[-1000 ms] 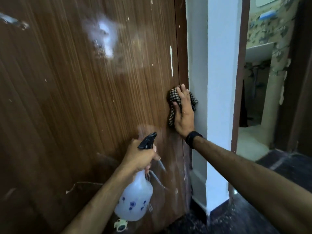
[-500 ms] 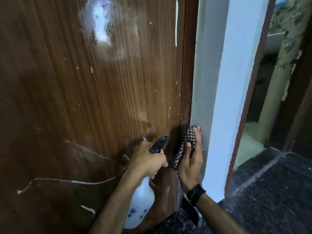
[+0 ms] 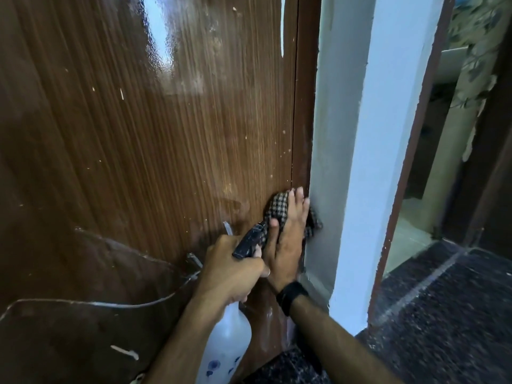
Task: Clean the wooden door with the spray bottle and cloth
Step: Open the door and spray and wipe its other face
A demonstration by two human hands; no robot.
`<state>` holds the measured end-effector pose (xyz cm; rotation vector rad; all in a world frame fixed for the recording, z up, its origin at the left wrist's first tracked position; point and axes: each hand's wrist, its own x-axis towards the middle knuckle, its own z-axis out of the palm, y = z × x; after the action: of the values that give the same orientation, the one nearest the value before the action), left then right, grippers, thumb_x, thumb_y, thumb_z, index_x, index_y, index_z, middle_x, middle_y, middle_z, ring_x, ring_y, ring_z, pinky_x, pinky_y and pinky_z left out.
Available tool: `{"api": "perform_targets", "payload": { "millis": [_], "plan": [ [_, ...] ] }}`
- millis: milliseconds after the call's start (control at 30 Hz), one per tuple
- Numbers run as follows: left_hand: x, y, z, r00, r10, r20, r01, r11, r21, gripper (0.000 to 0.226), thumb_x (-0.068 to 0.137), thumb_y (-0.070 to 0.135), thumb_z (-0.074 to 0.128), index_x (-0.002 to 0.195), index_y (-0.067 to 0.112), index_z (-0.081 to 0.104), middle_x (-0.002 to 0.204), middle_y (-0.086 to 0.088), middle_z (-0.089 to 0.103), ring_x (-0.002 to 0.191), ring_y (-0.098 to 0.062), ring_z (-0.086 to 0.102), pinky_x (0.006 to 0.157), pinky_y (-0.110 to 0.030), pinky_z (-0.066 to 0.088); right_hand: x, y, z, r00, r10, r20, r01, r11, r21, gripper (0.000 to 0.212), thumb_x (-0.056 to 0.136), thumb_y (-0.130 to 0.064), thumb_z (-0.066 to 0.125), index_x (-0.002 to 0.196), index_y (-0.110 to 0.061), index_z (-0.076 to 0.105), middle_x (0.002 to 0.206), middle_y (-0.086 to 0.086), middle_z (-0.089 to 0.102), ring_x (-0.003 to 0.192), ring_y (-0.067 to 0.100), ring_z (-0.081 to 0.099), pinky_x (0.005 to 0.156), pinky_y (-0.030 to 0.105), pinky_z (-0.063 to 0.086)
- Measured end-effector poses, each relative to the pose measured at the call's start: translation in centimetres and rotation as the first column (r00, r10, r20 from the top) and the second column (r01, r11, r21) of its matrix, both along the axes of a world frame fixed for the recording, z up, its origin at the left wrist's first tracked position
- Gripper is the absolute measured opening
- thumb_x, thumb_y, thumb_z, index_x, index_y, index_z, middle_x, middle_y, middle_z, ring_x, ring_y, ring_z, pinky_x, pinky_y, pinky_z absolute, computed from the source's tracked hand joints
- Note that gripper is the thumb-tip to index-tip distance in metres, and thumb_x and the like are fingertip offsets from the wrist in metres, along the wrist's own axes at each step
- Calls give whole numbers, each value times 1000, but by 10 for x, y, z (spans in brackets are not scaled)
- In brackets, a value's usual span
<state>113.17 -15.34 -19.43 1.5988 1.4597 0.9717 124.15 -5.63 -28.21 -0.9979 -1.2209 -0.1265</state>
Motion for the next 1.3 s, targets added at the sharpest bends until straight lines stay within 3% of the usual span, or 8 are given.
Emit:
{"api": "perform_targets", "payload": {
  "millis": [167,300,467,633,767,900,1167,1300],
  "plan": [
    [-5,-3,-9,1000,-18,-11,18,1000,-13,18,76,0,70,68,11,59,44,2,46,38,-17,43,47,-25,40,-2,-16,-54,999,41,1,-41,996,-76,55,109,-42,25,159,-19,19,169,-7,9,156,25,4,125,42,12],
    [-6,-4,-16,999,-37,-8,37,999,-32,24,79,0,70,65,14,56,45,-2,44,37,-17,42,47,-24,38,-5,-5,-5,999,14,-44,-15,1000,-14,57,108,-39,27,156,-9,25,168,1,14,156,26,4,126,39,12],
    [-5,-1,-23,999,-35,12,35,998,-48,23,80,0,70,68,14,57,48,-3,46,37,-16,42,47,-25,39,3,5,51,1000,17,26,-19,997,74,53,106,-24,37,155,-3,29,165,12,21,156,27,5,126,44,12],
    [-11,-7,-39,999,-13,44,15,998,-57,11,81,-3,69,77,3,60,50,-3,47,39,-16,42,48,-27,39,1,0,-12,1000,21,16,-22,999,23,52,106,-22,36,155,-4,29,165,11,20,155,30,8,126,39,9],
    [-17,-13,-57,998,28,64,-22,996,-89,25,80,-5,69,70,14,58,46,2,46,37,-15,41,46,-24,38,-7,-14,-61,997,58,-44,-60,997,-43,50,107,-20,35,156,-12,26,166,8,20,155,28,7,126,36,9],
    [-21,-15,-64,992,89,88,-82,994,-75,30,76,-4,69,63,21,59,50,-1,49,39,-17,43,47,-25,38,-3,-19,-65,990,101,-94,-105,993,-45,52,104,-5,42,154,-11,30,165,8,22,155,26,9,126,34,11],
    [-33,-23,-69,991,132,35,-128,987,-98,33,76,-2,72,57,21,58,46,4,45,39,-14,43,48,-29,41,-13,-32,-76,973,147,-176,-166,981,-101,54,108,-32,33,157,-10,27,167,2,16,156,18,5,125,27,9],
    [-42,-30,-71,990,128,62,-119,984,-130,32,79,-3,71,63,20,57,50,-1,47,40,-17,43,47,-28,40,-26,-36,-85,973,90,-212,-122,982,-141,53,107,-19,38,157,-8,25,168,2,13,156,18,2,126,30,7]
  ]
}}
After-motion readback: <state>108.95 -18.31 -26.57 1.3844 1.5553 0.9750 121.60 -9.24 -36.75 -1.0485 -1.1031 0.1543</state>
